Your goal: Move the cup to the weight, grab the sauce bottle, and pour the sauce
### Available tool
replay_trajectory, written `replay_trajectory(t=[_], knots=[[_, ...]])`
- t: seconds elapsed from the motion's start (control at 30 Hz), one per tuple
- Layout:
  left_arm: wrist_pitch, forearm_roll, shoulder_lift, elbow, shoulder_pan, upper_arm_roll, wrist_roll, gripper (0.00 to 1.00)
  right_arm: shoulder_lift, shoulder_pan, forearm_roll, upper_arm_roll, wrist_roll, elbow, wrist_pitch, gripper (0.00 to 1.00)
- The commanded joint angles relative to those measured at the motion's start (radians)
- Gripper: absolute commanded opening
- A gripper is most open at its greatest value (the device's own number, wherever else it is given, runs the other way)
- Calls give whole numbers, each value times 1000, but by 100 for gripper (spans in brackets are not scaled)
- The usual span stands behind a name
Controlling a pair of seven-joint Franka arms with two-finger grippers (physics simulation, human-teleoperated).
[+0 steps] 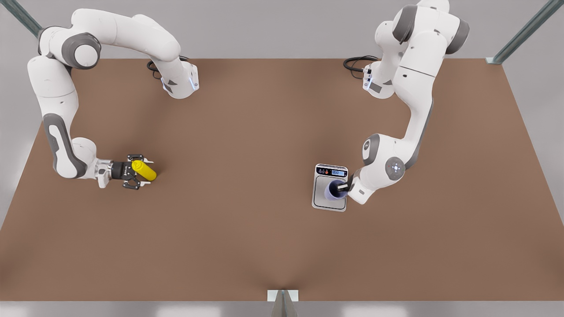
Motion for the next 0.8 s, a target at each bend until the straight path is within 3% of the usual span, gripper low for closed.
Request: replay_trajectory(t=[0.0,0.1,0.13,0.17,0.23,0.6,0.7,0.77], knots=[[-1,-18,0,0,0,0,-3,100,0,0,2,-1,0,0,0,100],[-1,-20,0,0,0,0,-3,100,0,3,7,-1,2,0,0,100],[-1,-20,0,0,0,0,-3,100,0,3,5,1,2,0,0,88],[-1,-20,0,0,0,0,-3,100,0,3,5,-1,3,0,0,59],[-1,-21,0,0,0,0,-3,100,0,2,7,1,2,0,0,47],[-22,-21,-61,20,11,17,-59,100,-2,8,7,1,-6,3,-2,42],[-180,-29,-212,37,21,135,-114,100,-5,9,7,1,6,5,-3,42],[-392,-30,-288,123,21,241,-166,100,-8,14,4,-1,18,8,-5,42]])
